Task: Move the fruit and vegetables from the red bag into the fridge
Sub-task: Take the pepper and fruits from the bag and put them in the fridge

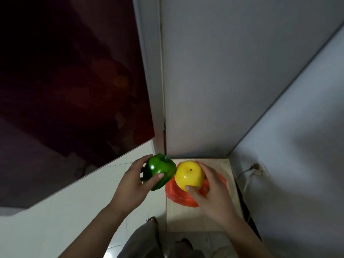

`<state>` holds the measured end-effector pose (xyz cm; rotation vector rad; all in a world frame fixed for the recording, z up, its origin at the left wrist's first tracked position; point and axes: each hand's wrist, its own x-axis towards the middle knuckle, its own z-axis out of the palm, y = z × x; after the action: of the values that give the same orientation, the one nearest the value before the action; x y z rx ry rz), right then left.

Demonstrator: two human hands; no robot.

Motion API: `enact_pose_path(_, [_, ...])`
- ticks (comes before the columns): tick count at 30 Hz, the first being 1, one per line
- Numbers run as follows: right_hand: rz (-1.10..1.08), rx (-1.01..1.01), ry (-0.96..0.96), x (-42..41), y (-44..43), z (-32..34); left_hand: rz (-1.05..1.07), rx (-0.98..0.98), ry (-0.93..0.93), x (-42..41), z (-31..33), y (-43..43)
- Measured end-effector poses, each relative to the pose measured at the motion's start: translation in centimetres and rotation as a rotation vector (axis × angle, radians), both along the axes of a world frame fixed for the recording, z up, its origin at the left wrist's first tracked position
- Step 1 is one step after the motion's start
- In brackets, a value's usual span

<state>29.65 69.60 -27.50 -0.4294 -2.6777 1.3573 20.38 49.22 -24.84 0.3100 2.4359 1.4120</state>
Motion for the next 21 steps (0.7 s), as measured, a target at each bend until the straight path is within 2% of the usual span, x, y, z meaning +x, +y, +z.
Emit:
enact_pose_path(5, [0.105, -0.02, 0.027, 1.0, -0.3, 0.8, 0.151, 0.042, 0.003, 4.4, 0.7, -1.1])
enact_pose_path(9, [0.229, -0.088, 0.0, 1.9, -2.2, 0.3, 0.272, -0.033, 0.034, 7.9, 0.6, -3.2])
enact_pose_path(21, [0.69, -0.061, -0.033, 0.7, -14.1, 0.6, 0.709, -0.055, 0.035, 16.0, 0.2, -14.9])
